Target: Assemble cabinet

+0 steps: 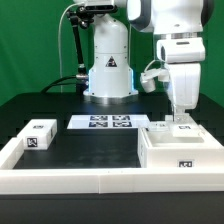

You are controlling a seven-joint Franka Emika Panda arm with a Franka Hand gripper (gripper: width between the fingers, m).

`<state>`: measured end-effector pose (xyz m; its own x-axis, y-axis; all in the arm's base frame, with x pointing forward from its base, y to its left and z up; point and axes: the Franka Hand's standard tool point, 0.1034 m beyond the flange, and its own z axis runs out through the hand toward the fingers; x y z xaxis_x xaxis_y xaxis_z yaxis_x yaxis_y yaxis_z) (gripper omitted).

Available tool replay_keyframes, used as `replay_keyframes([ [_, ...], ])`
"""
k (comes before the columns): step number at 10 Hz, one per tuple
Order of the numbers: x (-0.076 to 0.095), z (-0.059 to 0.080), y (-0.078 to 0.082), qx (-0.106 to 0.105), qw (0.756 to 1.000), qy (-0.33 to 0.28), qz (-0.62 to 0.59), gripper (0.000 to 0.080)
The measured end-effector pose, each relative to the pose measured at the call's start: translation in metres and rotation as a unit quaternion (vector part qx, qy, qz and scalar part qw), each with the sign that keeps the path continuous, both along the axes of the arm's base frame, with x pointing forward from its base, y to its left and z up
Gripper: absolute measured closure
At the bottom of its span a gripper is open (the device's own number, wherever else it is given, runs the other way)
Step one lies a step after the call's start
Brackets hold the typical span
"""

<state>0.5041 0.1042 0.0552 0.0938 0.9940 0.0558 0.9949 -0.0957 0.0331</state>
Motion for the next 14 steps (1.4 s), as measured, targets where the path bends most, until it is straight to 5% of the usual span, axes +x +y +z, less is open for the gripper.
replay_keyframes([
  [7,0.049,0.001,-0.002,0.006,1.0,-0.012,-0.008,0.0728],
  [14,0.068,0.002,-0.004,0.006,1.0,-0.023,-0.004,0.0722],
])
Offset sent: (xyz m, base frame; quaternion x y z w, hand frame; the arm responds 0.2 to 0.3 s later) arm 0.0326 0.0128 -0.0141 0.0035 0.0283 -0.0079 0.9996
